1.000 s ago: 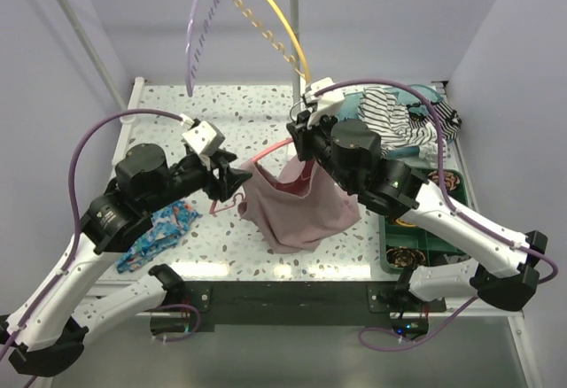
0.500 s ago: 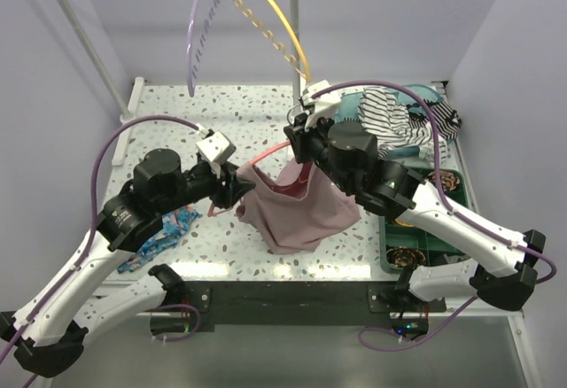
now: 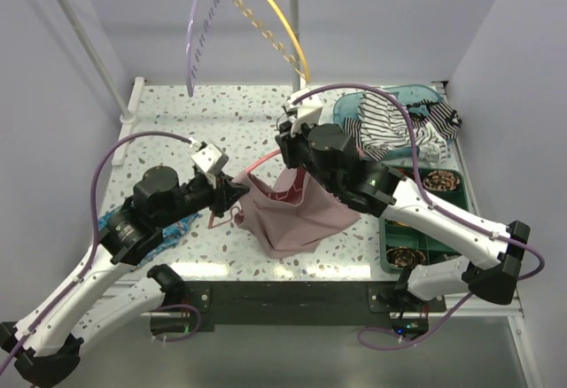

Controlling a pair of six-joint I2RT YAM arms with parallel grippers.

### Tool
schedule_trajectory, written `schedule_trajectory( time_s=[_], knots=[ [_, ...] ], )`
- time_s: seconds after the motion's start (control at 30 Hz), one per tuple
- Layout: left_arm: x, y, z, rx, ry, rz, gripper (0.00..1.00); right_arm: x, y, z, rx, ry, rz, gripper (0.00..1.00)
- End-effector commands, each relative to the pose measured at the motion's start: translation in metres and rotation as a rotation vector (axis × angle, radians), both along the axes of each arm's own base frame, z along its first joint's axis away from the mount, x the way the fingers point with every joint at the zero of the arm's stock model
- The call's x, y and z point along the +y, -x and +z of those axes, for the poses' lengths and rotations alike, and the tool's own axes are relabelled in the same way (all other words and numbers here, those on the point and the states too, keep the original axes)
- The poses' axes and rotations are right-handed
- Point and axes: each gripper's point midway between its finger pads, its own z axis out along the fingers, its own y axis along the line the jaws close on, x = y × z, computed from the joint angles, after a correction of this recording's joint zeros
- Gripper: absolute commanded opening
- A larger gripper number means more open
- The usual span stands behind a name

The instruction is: Place the tank top on the hanger

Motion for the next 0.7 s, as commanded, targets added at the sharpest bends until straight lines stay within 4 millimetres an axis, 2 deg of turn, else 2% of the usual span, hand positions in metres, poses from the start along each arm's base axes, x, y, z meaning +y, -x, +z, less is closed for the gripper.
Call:
schedule_trajectory(
  time_s=[0.0, 0.03, 0.1, 0.13, 0.23, 0.3, 0.43, 0.53, 0.6, 0.63, 0.67],
  knots=[
    [0.013, -0.011, 0.016, -0.041, 0.127, 0.134, 0.0, 0.01, -0.004, 0.012, -0.03, -0.061, 0.005, 0.34],
    [0.015, -0.012, 0.009, -0.027, 0.131, 0.152, 0.0, 0.011, -0.004, 0.011, -0.027, -0.06, 0.005, 0.46],
    [0.019, -0.011, 0.006, -0.026, 0.137, 0.169, 0.0, 0.013, -0.005, 0.01, -0.023, -0.053, 0.008, 0.56],
    [0.022, -0.013, 0.001, -0.015, 0.129, 0.19, 0.0, 0.013, -0.005, 0.009, -0.019, -0.053, 0.009, 0.66],
    [0.035, -0.018, -0.014, 0.025, 0.111, 0.282, 0.0, 0.012, -0.004, 0.011, -0.018, -0.061, 0.008, 0.81],
    [0.043, -0.019, -0.018, 0.034, 0.121, 0.331, 0.0, 0.011, -0.004, 0.011, -0.013, -0.067, 0.002, 0.87],
    [0.068, -0.03, -0.037, 0.081, 0.14, 0.52, 0.0, 0.006, 0.0, 0.012, 0.004, -0.093, -0.011, 0.89],
    [0.084, -0.035, -0.048, 0.101, 0.138, 0.628, 0.0, -0.004, 0.004, 0.013, 0.009, -0.108, -0.024, 0.9],
    [0.092, -0.039, -0.054, 0.109, 0.125, 0.685, 0.0, -0.014, 0.009, 0.022, -0.004, -0.139, -0.027, 0.9],
    [0.102, -0.043, -0.055, 0.108, 0.122, 0.757, 0.0, -0.017, 0.012, 0.02, 0.001, -0.144, -0.03, 0.9],
    [0.107, -0.046, -0.065, 0.13, 0.081, 0.8, 0.0, -0.021, 0.013, 0.02, 0.0, -0.149, -0.033, 0.9]
  ],
)
